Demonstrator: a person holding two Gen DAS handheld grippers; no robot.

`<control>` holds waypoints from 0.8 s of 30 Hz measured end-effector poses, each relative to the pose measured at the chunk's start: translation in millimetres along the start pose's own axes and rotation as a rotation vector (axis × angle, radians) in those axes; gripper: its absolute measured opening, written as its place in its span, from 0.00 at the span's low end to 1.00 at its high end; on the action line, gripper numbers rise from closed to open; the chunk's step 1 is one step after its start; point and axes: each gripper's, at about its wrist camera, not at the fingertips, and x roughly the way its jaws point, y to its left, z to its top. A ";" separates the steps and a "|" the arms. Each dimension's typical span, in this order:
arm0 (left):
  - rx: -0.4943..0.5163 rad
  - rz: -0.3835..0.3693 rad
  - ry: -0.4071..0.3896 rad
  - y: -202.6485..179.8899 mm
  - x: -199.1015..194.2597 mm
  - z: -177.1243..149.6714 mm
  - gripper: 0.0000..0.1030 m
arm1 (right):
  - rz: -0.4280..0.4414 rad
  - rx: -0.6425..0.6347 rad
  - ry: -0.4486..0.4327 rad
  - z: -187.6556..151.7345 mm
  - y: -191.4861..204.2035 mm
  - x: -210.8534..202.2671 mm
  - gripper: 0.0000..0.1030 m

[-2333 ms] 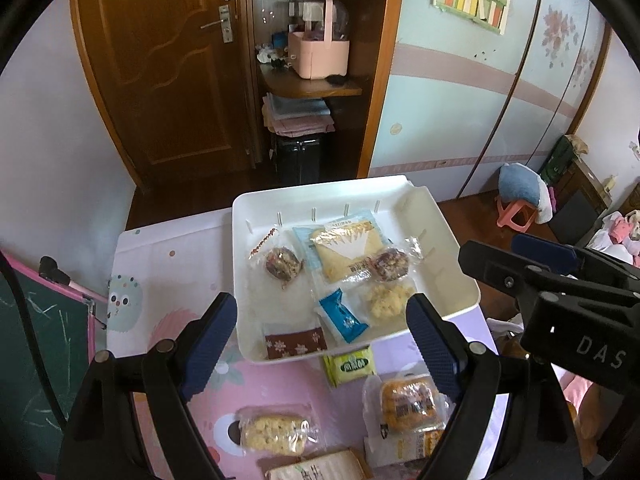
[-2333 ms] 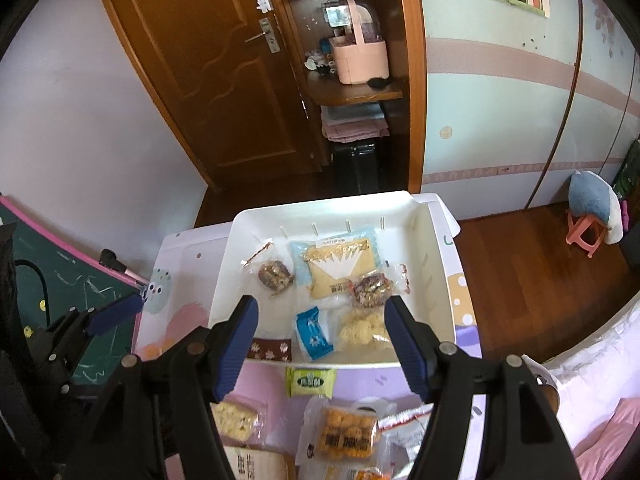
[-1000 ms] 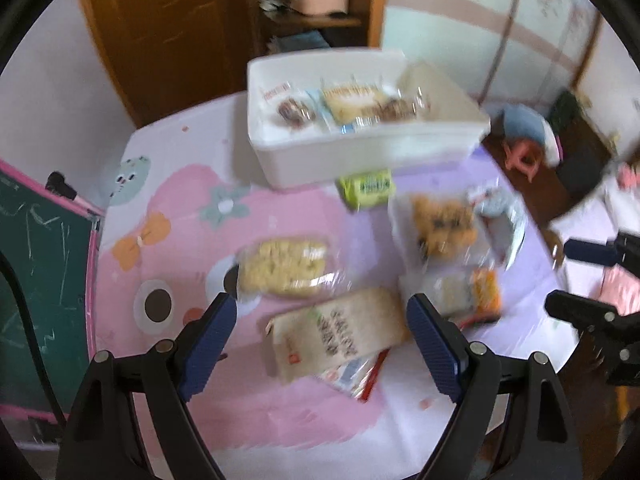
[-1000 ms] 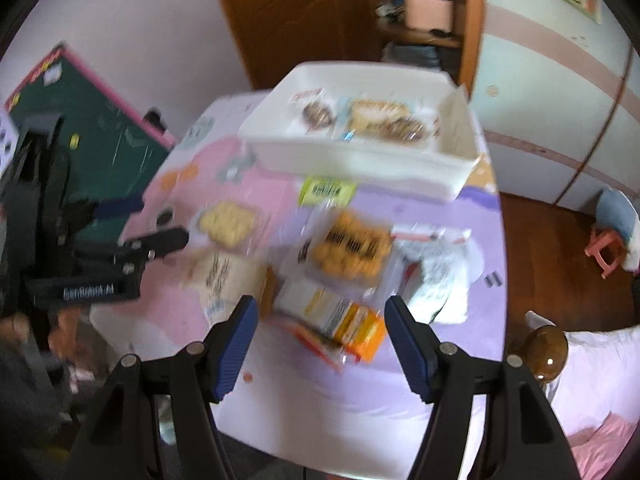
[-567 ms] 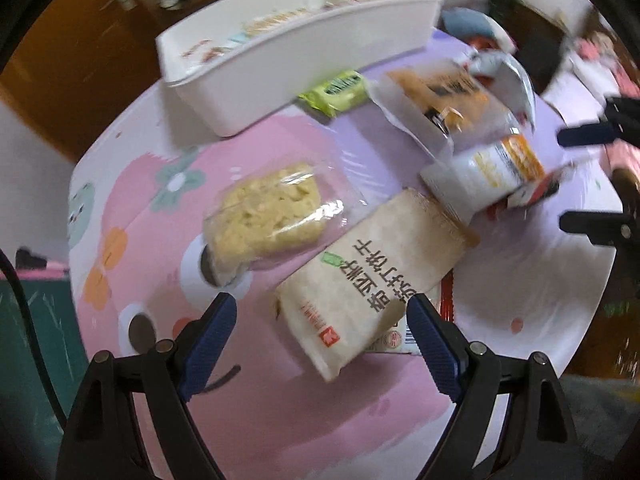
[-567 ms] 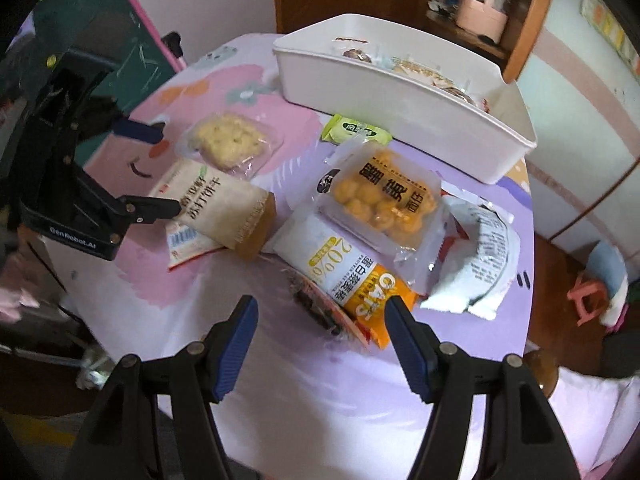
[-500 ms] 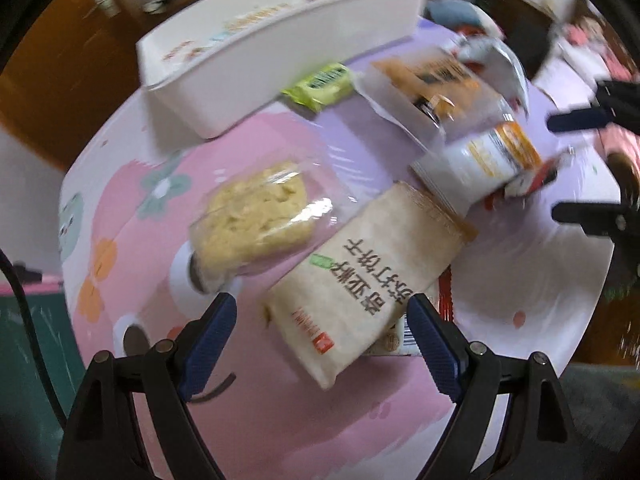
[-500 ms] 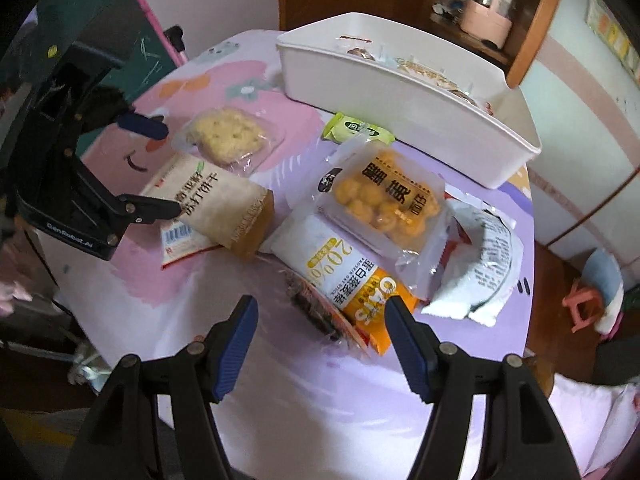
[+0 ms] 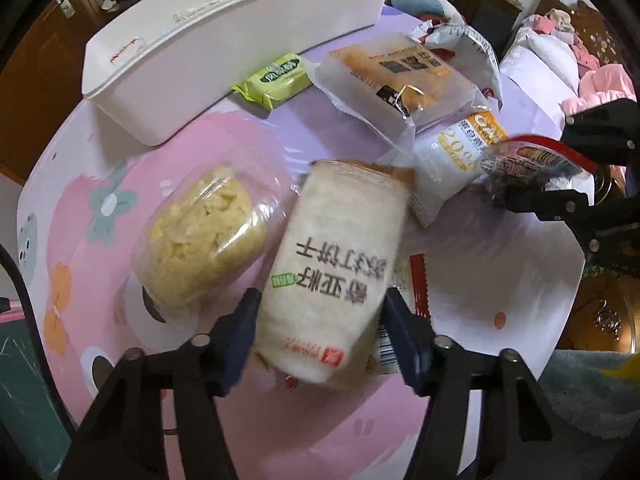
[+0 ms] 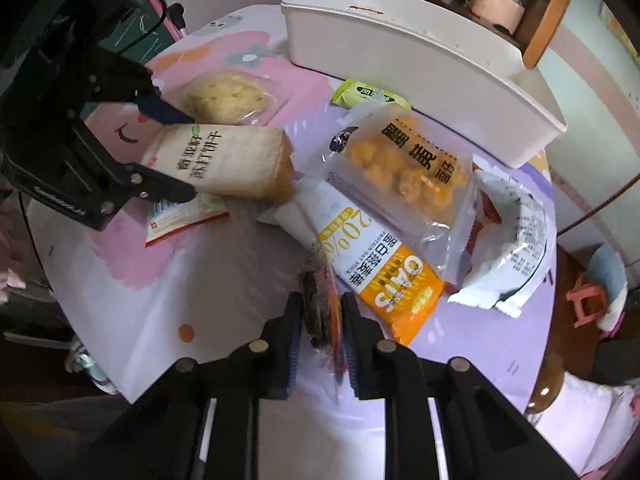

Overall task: Organize snacks
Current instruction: 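Grasp the beige soda-cracker bag with the left tool while the right tool grasps a thin wrapper, then lift both snacks over the white tray and open both tools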

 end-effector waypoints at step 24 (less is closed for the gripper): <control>-0.346 0.063 -0.164 -8.8 -103.8 3.1 0.52 | 0.124 0.179 -0.117 21.1 -15.5 -84.0 0.16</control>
